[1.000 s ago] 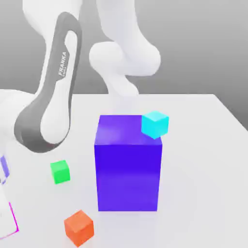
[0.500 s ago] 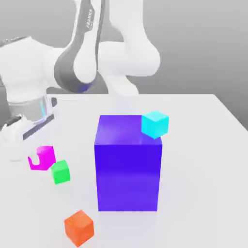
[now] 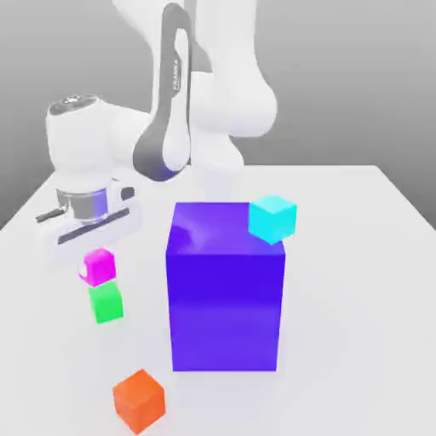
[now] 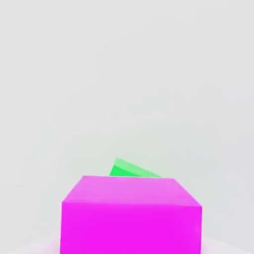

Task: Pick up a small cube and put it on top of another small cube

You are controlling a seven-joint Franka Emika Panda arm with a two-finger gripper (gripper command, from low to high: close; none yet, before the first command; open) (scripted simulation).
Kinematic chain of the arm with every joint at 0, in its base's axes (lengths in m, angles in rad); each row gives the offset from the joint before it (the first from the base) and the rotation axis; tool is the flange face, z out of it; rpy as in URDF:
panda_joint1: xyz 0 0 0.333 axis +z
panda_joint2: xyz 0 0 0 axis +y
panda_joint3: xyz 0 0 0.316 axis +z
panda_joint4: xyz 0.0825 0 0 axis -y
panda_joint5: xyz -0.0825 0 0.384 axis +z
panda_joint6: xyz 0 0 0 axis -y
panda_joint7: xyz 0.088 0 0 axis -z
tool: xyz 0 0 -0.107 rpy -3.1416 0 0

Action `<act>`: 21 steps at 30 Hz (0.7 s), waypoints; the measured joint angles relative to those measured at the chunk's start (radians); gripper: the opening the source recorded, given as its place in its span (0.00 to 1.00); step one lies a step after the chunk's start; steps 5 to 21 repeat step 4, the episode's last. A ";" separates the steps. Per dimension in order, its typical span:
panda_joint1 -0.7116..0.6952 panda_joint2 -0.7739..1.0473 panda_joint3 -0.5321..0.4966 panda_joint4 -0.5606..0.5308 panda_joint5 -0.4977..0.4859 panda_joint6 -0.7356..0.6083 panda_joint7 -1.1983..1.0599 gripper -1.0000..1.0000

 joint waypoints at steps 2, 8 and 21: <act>0.010 0.048 0.008 -0.001 0.043 0.050 -0.029 1.00; 0.018 0.048 0.008 -0.001 0.043 0.050 -0.029 1.00; 0.018 0.048 0.008 -0.001 0.043 0.050 -0.029 1.00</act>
